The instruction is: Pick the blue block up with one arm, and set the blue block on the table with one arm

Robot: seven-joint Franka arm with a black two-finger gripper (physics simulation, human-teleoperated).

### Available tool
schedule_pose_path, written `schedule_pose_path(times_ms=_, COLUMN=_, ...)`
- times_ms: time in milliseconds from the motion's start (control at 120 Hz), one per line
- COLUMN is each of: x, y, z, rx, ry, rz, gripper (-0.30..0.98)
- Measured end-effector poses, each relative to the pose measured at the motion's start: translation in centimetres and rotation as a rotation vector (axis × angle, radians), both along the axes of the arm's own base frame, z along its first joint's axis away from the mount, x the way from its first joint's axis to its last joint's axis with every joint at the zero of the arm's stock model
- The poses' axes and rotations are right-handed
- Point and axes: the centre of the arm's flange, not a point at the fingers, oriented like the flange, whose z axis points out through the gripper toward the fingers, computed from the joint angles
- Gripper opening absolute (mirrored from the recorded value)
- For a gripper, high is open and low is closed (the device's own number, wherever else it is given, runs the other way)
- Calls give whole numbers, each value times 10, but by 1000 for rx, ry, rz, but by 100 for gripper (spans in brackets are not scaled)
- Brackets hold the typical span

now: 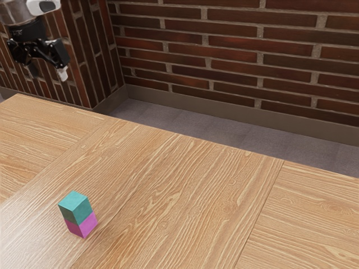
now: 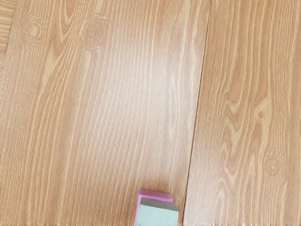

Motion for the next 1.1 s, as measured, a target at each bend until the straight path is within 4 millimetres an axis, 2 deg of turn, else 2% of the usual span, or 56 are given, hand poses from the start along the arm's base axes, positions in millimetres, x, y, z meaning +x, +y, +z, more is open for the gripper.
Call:
schedule_pose_path(times_ms=108, x=-2, y=1, z=-10, rx=-1, ry=22, rz=11, gripper=69)
schedule_pose_path(times_ms=242, x=2, y=9, z=-54, rx=7, ry=84, rz=30, gripper=69)
schedule_pose_path(times_ms=417, x=3, y=12, z=-184, rx=8, ry=200, rz=54, gripper=69)
schedule_pose_path(times_ms=533, x=4, y=22, z=-234, rx=8, ry=189, rz=82, gripper=69)
schedule_pose_path(times_ms=725, x=4, y=24, z=-279, rx=12, ry=145, rz=101, gripper=69)
schedule_pose_path(times_ms=825, x=-5, y=24, z=-302, rx=8, ry=154, rz=109, gripper=69)
schedule_pose_path(times_ms=958, x=-8, y=23, z=-324, rx=11, ry=147, rz=86, gripper=69)
schedule_pose_path(times_ms=1100, x=-23, y=16, z=-345, rx=-14, ry=149, rz=66, gripper=69)
